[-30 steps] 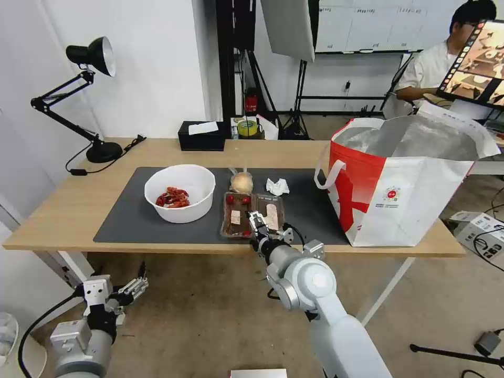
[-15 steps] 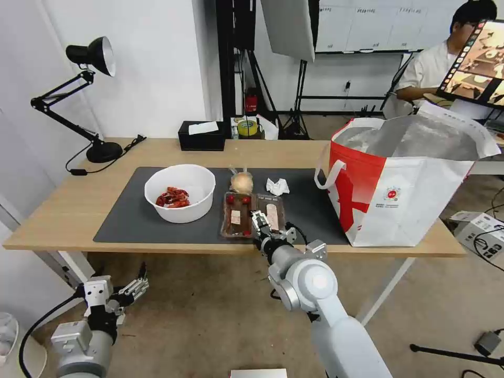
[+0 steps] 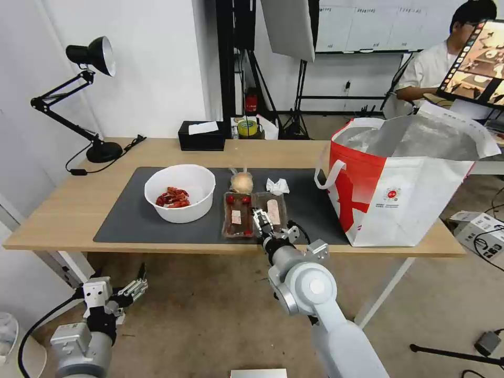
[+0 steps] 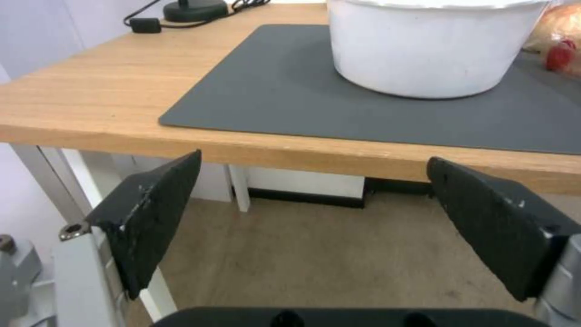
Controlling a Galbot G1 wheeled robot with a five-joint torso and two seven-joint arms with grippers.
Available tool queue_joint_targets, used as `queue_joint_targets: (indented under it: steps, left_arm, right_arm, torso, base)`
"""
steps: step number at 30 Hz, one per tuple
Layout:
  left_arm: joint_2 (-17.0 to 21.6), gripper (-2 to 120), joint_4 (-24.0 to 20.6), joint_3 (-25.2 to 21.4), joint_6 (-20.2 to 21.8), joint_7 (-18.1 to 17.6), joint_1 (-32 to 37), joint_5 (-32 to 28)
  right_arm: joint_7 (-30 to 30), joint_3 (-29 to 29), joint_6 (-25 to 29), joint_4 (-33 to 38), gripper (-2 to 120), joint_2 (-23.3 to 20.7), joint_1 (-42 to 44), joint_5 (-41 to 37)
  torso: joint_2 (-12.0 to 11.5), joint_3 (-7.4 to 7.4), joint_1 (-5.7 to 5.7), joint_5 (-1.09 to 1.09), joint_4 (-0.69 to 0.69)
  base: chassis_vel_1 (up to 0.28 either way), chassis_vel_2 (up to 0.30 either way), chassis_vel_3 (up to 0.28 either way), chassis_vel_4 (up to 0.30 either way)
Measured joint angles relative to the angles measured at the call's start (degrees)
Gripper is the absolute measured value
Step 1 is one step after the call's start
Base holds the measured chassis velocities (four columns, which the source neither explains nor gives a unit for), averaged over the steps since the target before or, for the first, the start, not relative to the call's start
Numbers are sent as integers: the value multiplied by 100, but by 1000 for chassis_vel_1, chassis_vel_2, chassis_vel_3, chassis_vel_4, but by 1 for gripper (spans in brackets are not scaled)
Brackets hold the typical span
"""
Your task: Pick up the trash from the table and place it into the takeout bag.
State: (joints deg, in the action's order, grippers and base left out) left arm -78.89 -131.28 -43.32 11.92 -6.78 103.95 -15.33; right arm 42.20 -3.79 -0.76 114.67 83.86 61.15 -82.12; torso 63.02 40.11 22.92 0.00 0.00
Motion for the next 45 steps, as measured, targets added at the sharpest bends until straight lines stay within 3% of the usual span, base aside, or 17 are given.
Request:
queue_joint_targets:
  steps: [13, 20, 32, 37, 45]
  left_arm:
    - [-15, 100, -30, -35, -89, 5, 68, 0]
    - [-15, 100, -82, -65, -99, 8, 89, -2]
    - [-55, 100, -159, -128, -119, 12, 173, -1]
    - [-70, 100, -199, -168, -128, 12, 215, 2]
    - [-116, 100, -252, -219, -136, 12, 255, 3]
  right_arm:
    - [-384, 145, -133, 75, 100, -160, 55, 1353]
    - [-390, 149, -190, 245, 100, -319, -166, 1431]
    - [39, 367, -519, 125, 100, -221, -727, -45]
    - [760, 504, -1038, -108, 100, 25, -1162, -864]
    - [843, 592, -1114, -220, 100, -189, -1469, -1028]
  torso:
    - [0, 0, 0, 0, 0]
    - [0, 0, 0, 0, 0]
    - [0, 0, -1, 0, 0]
    - [0, 0, -1, 0, 1]
    - [0, 0, 0, 0, 0]
  base:
    - [0, 0, 0, 0]
    - [0, 0, 0, 0]
    - [0, 0, 0, 0]
    - [0, 0, 0, 0]
    - [0, 0, 0, 0]
